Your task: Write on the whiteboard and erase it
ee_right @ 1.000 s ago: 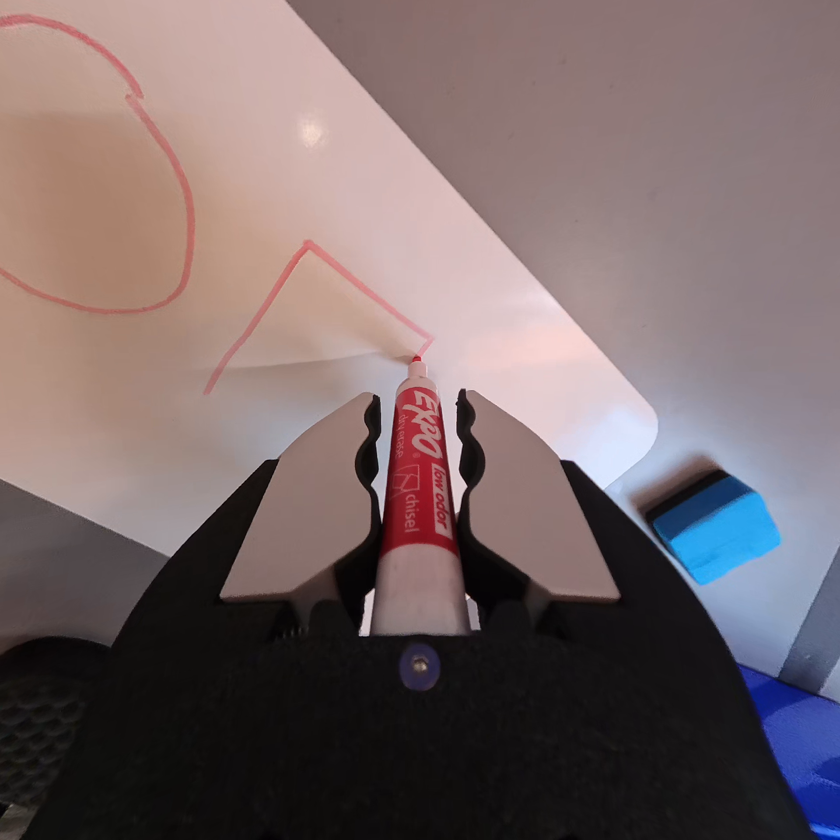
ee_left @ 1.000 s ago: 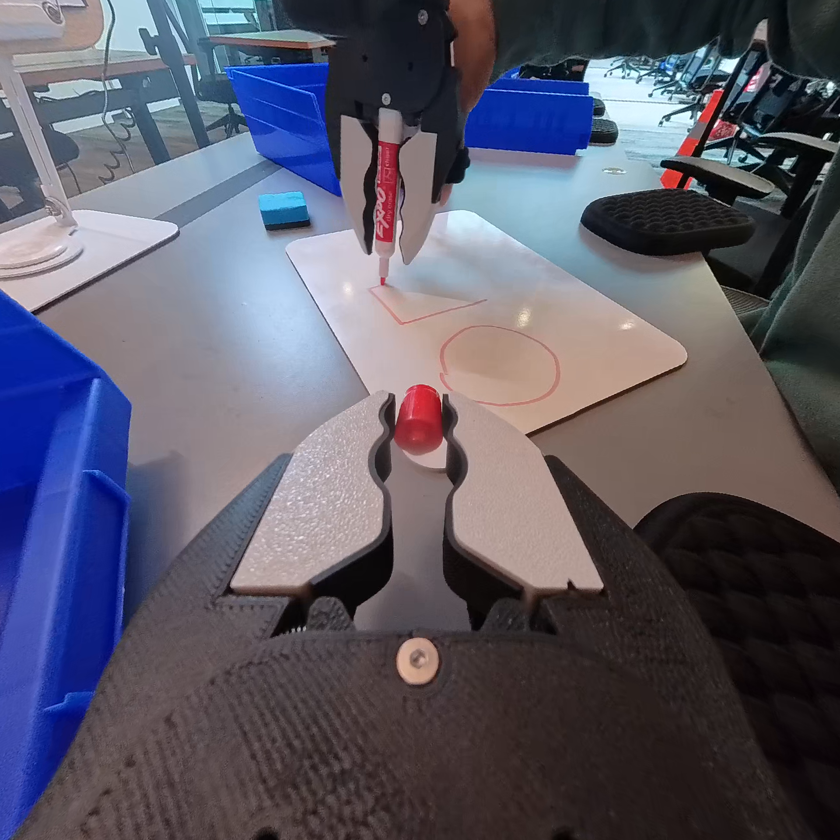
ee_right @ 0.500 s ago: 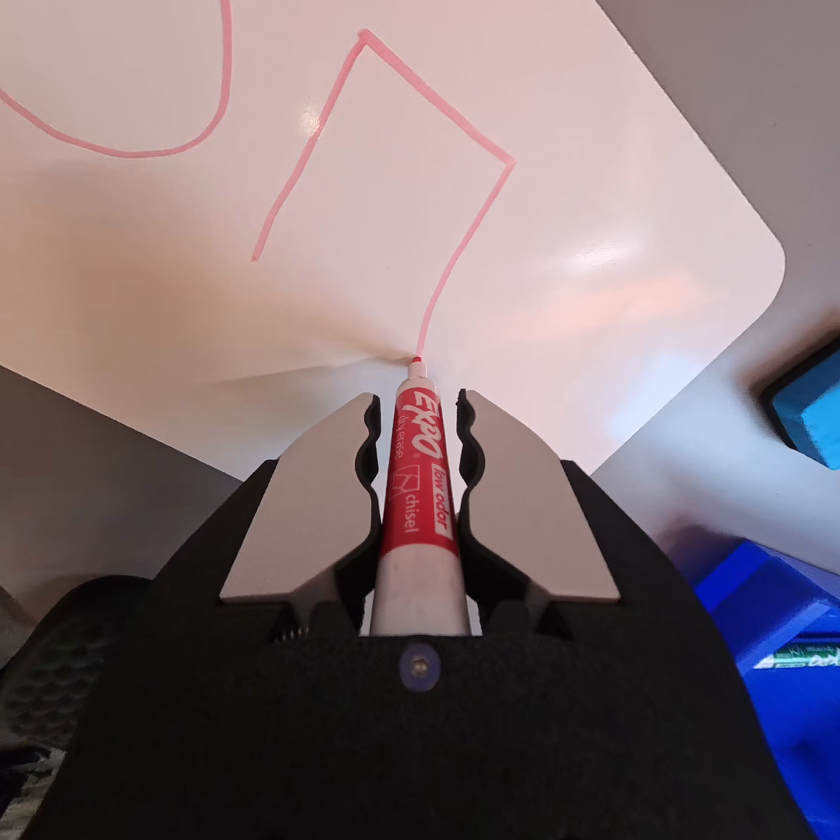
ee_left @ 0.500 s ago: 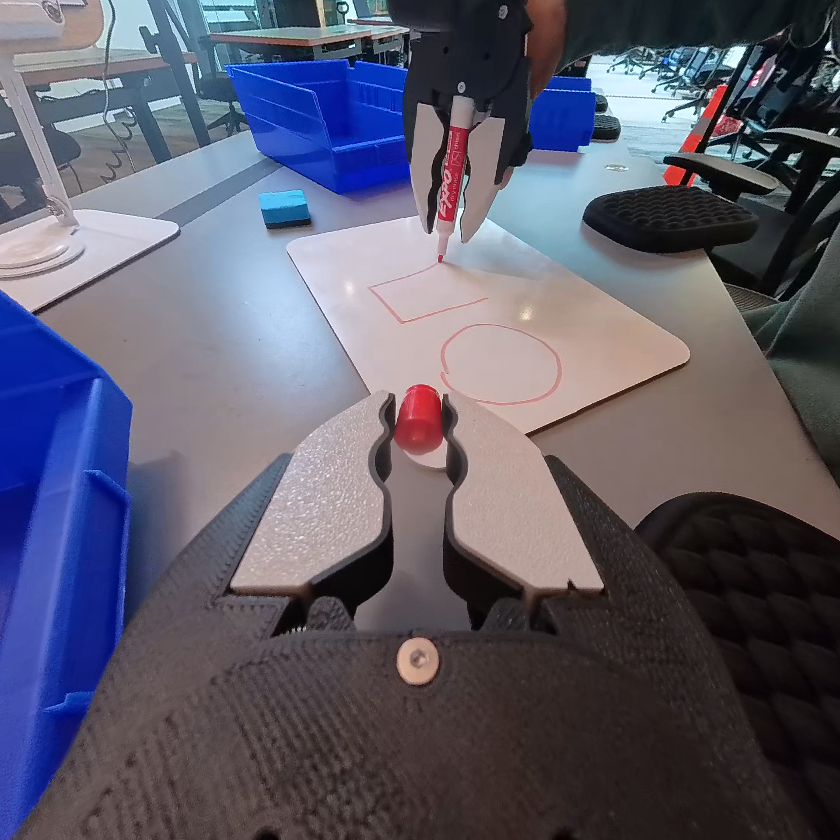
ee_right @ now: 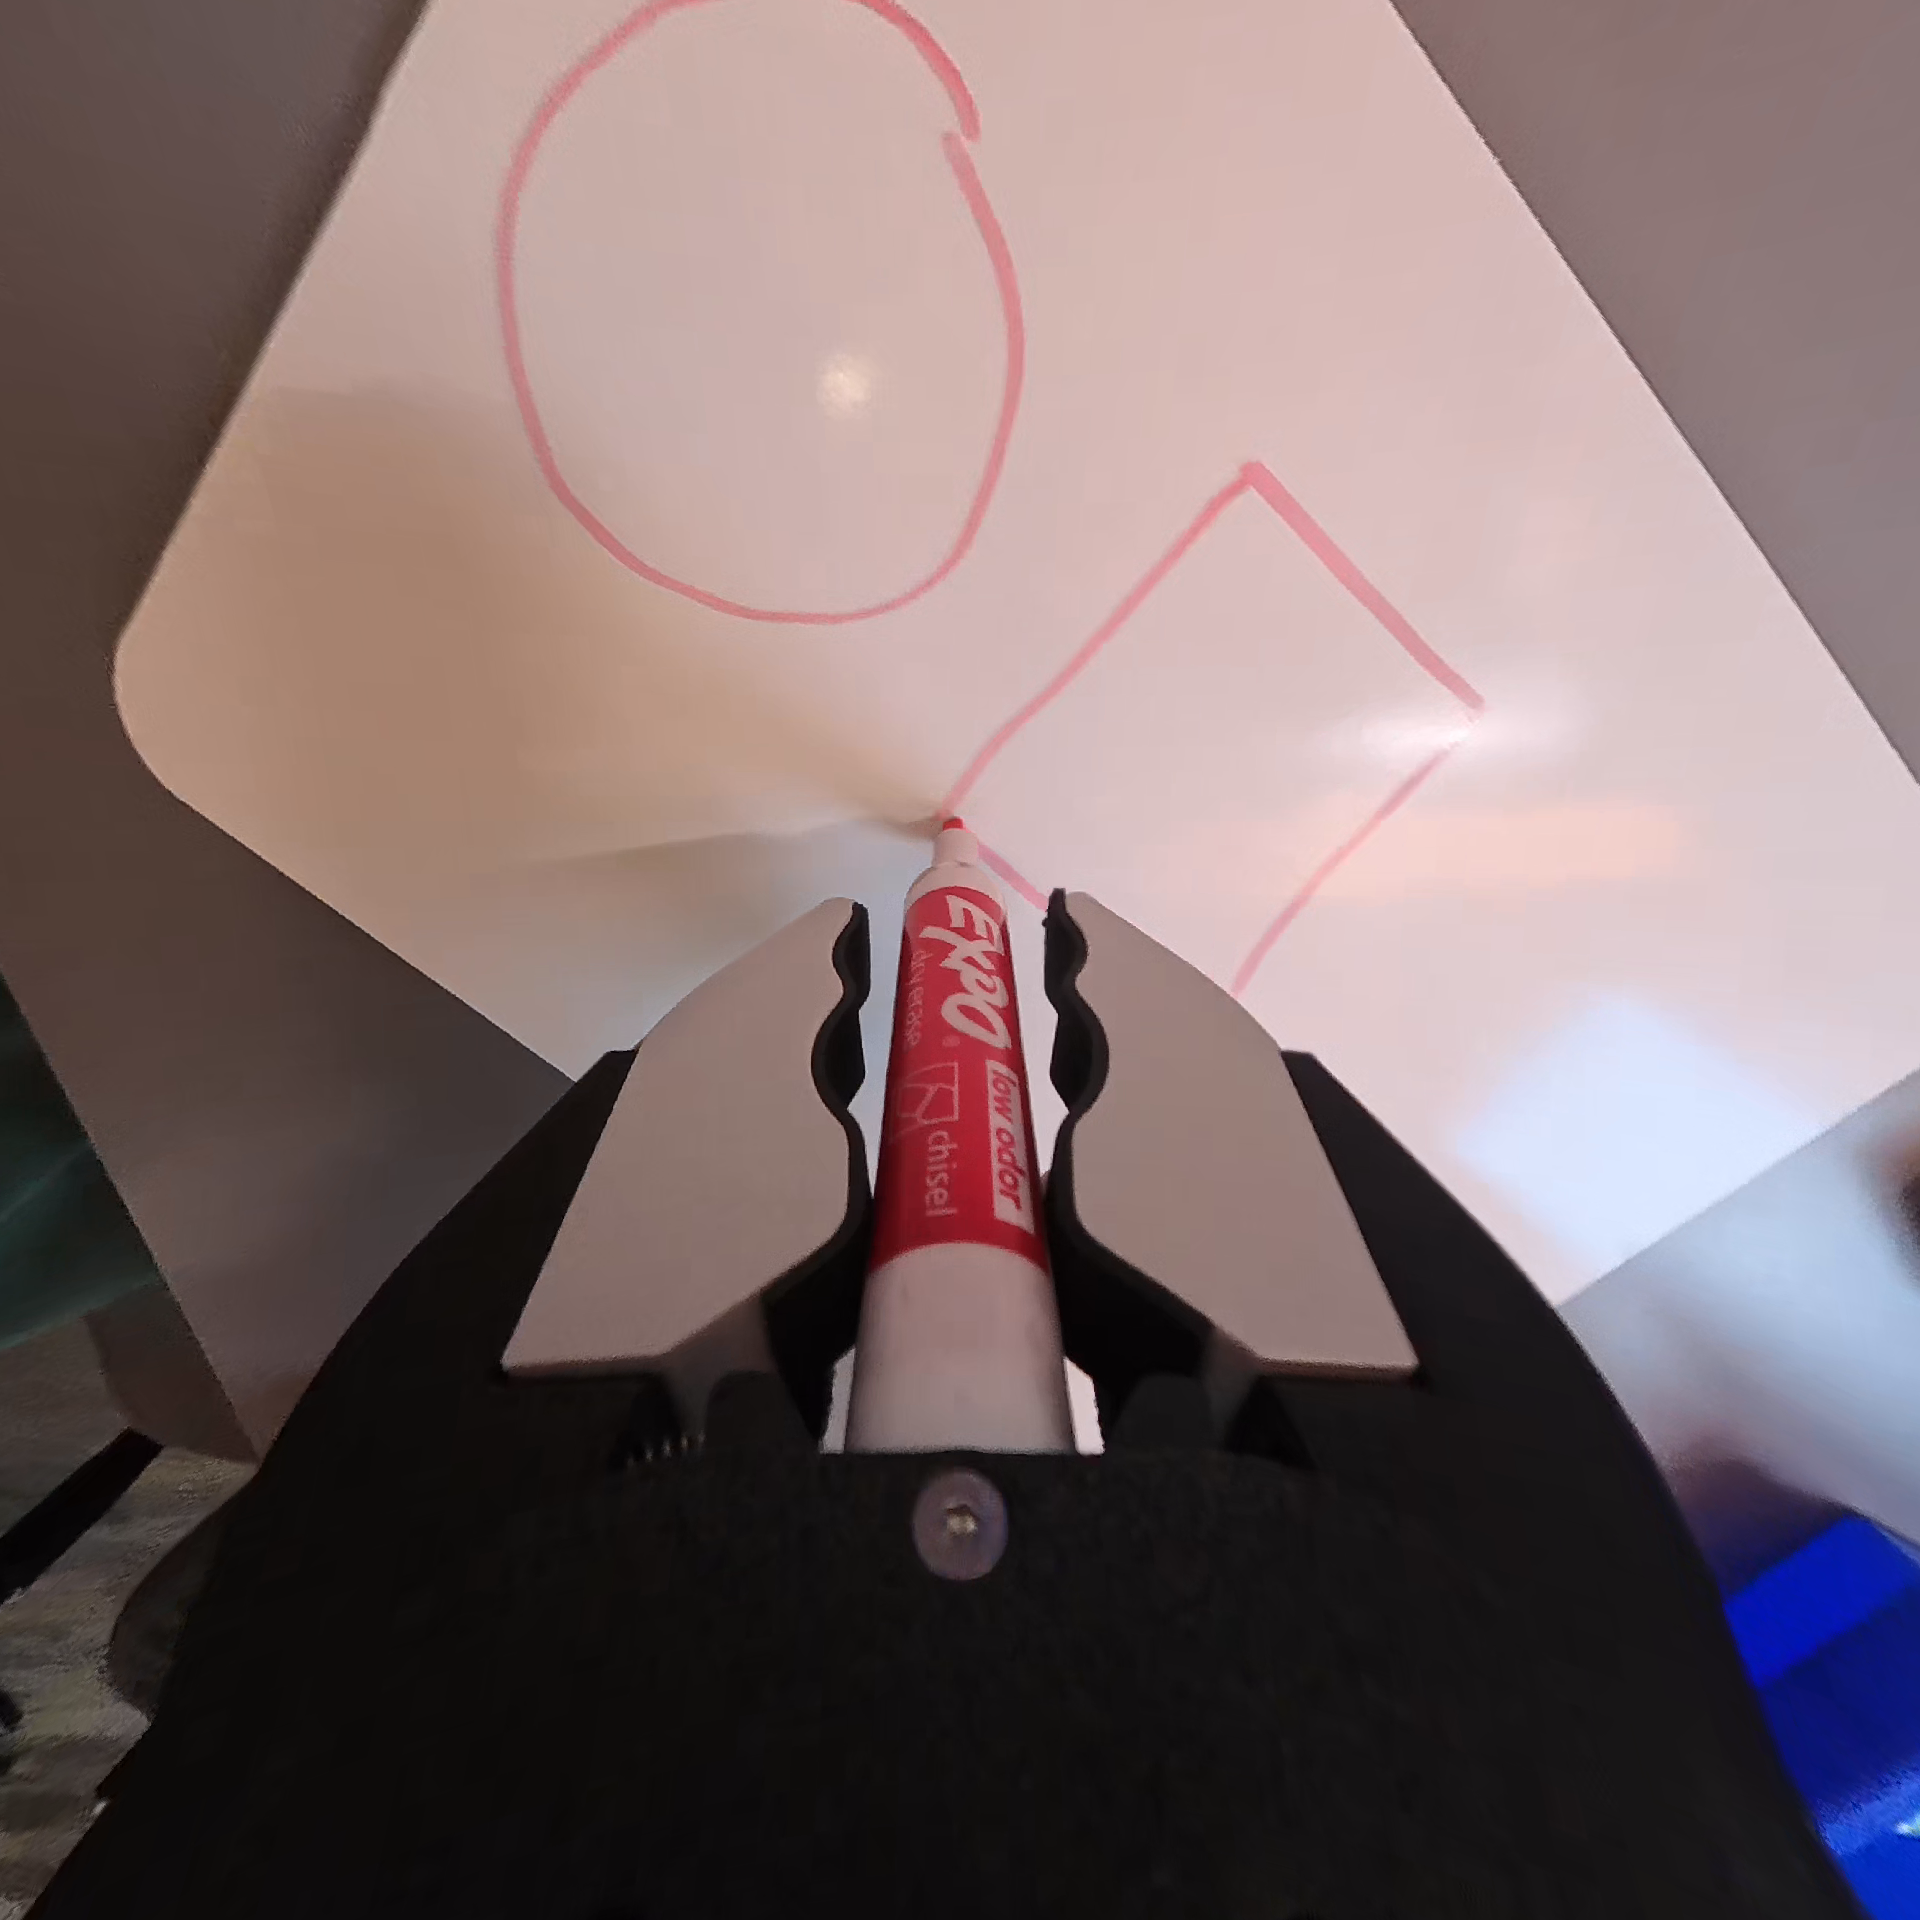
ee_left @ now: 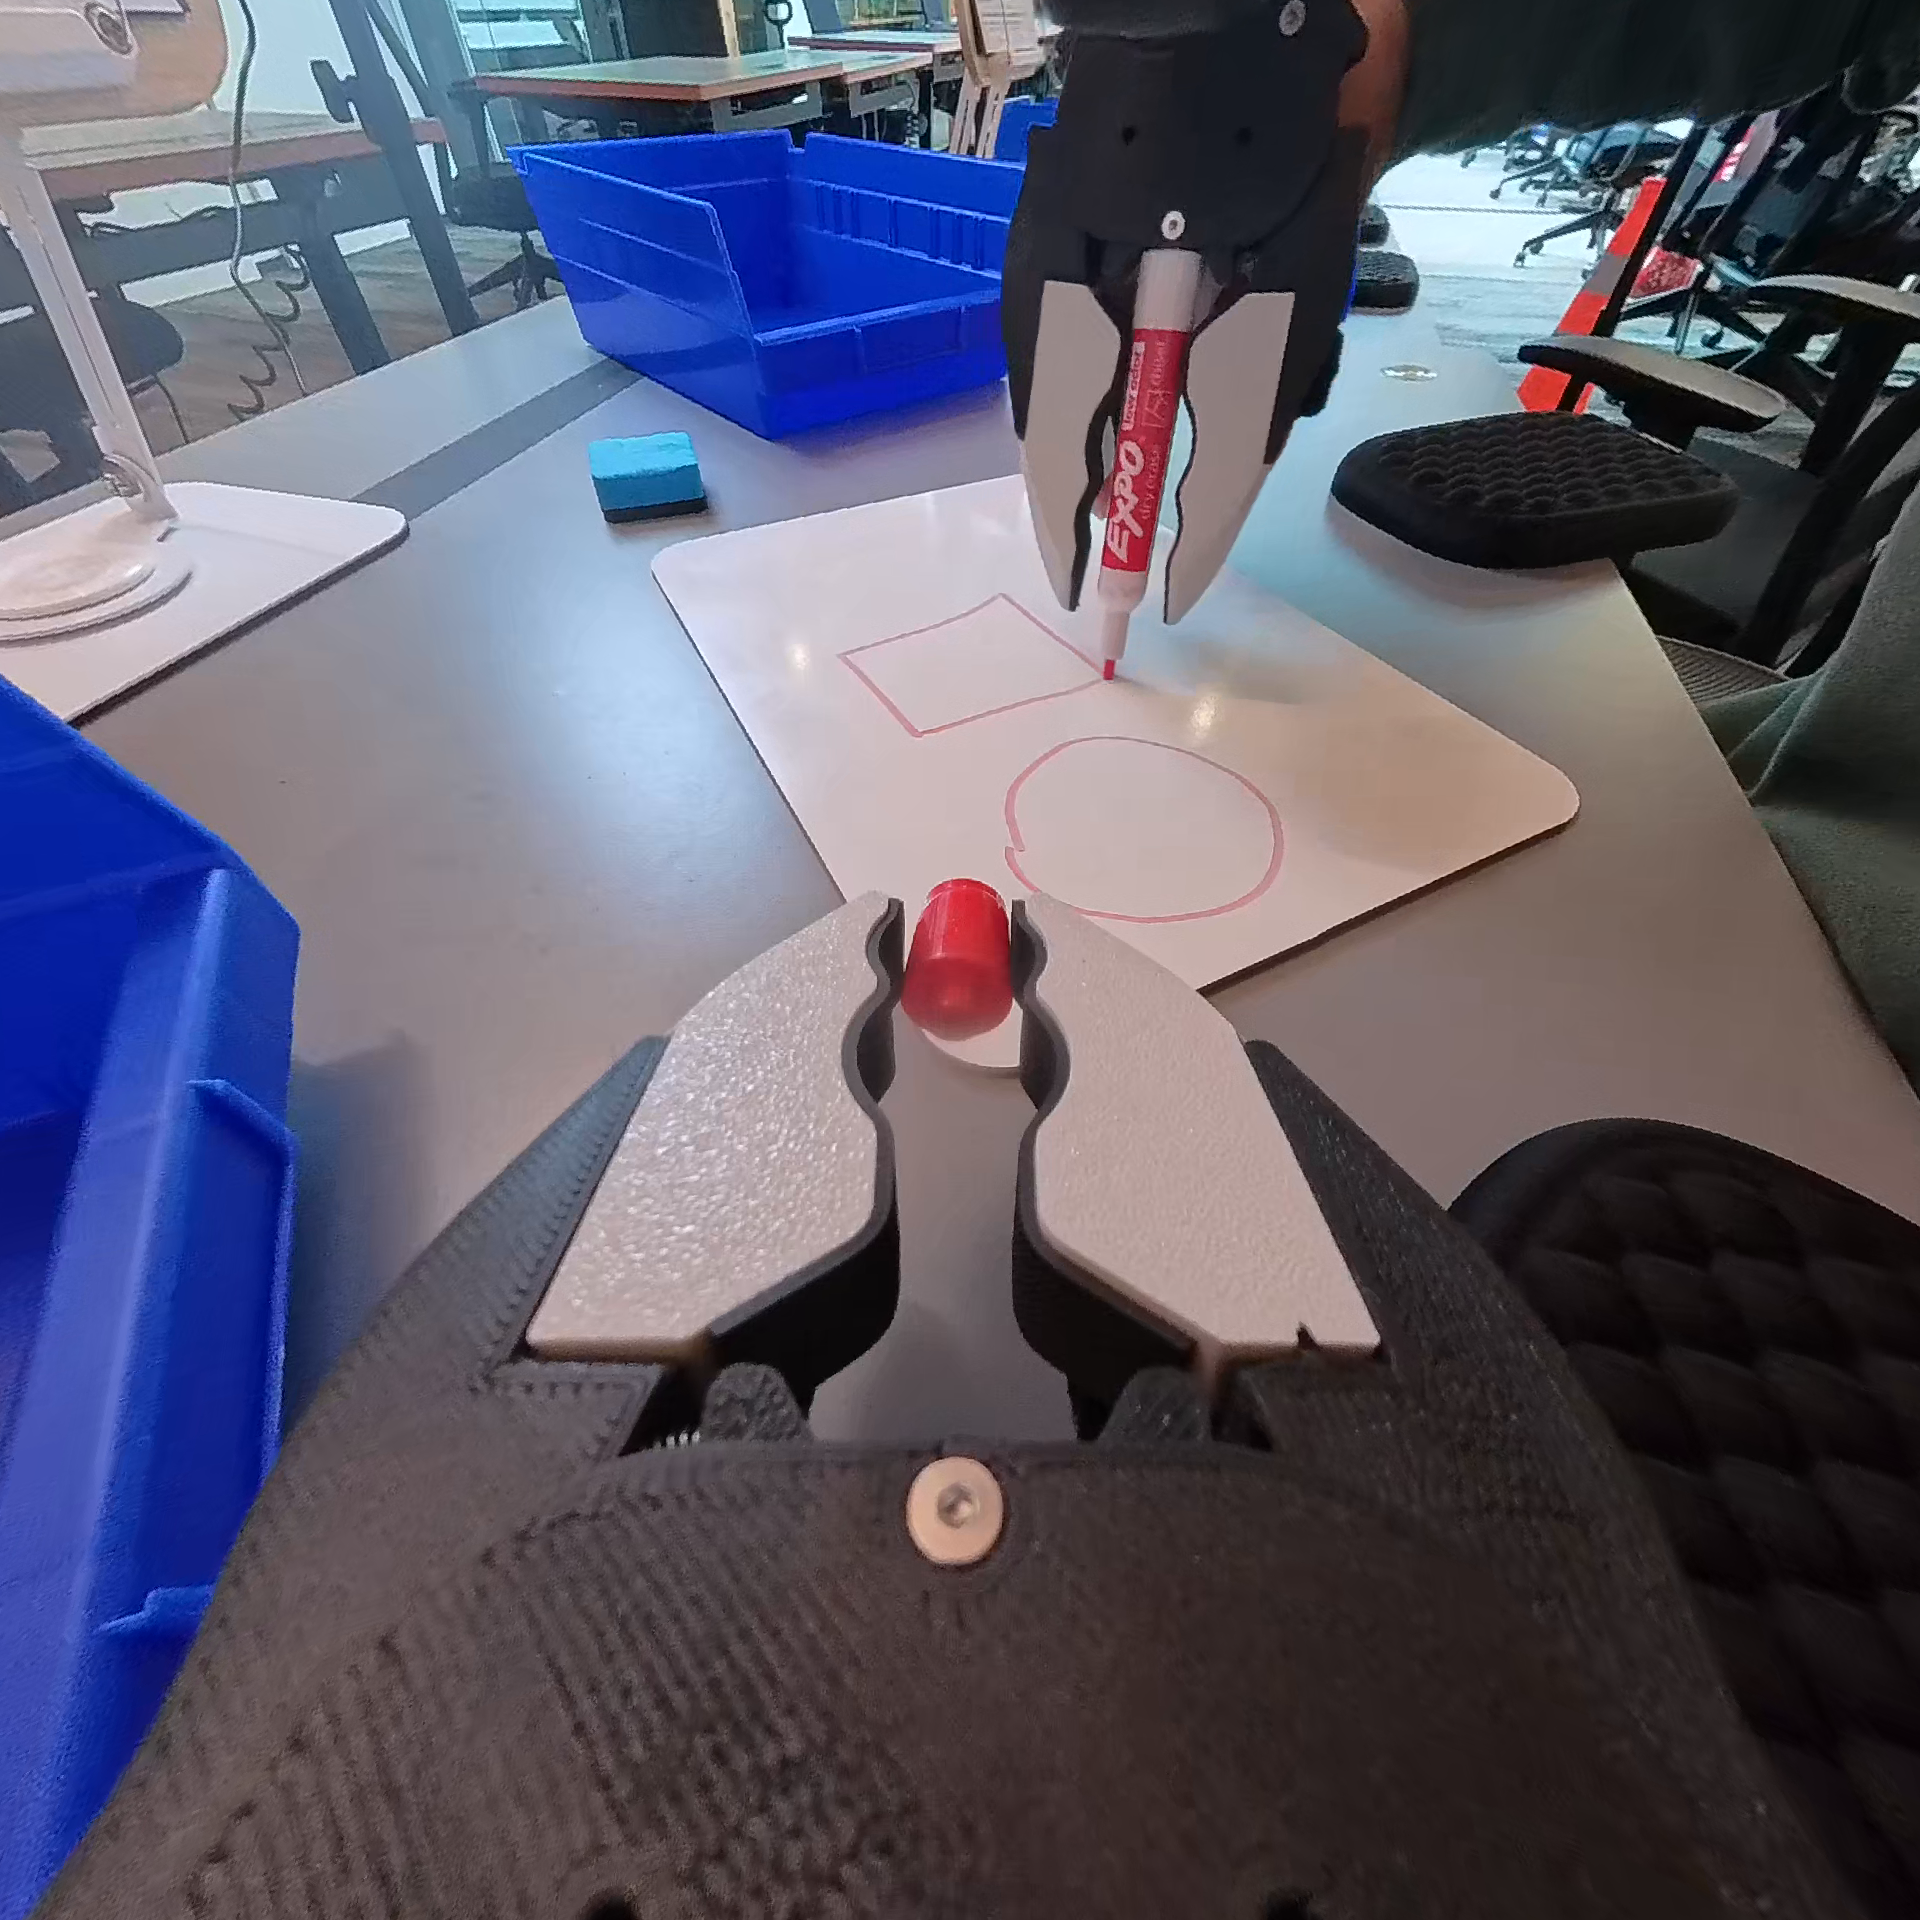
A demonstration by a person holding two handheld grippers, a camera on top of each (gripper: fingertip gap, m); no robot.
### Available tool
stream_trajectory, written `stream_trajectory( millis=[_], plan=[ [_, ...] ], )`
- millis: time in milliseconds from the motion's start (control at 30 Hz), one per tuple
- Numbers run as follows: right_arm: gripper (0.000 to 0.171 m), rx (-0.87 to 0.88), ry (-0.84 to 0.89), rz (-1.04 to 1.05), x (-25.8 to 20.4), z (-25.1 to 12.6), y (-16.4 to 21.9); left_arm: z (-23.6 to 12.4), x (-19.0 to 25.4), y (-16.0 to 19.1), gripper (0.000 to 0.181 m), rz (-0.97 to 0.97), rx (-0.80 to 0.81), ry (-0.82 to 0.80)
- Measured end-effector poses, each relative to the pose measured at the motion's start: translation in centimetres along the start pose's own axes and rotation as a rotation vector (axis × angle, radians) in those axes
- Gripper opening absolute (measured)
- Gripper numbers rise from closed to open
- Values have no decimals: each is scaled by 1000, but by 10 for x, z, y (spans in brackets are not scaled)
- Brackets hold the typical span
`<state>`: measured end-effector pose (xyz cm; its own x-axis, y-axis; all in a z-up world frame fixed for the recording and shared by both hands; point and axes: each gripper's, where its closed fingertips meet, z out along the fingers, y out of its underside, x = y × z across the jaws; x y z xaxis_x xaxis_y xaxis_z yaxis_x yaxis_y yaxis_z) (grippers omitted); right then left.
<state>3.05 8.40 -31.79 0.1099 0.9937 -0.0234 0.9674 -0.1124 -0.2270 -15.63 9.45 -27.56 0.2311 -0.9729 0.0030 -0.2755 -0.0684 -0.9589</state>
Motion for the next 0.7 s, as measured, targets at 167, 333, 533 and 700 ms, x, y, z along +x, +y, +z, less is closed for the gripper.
stream_trajectory(
  millis=[167,333,533,700],
  plan=[
    [33,49,11,29,5,-8,-2,0,0,0,20,2,-1,0],
    [33,90,96,98,50,-30,11,0,0,0,20,4,-3,0],
    [33,101,92,87,88,-25,20,0,0,1,20,16,-9,-2],
    [33,98,65,52,99,-18,15,-1,-1,1,20,2,-6,-1]
  ],
)
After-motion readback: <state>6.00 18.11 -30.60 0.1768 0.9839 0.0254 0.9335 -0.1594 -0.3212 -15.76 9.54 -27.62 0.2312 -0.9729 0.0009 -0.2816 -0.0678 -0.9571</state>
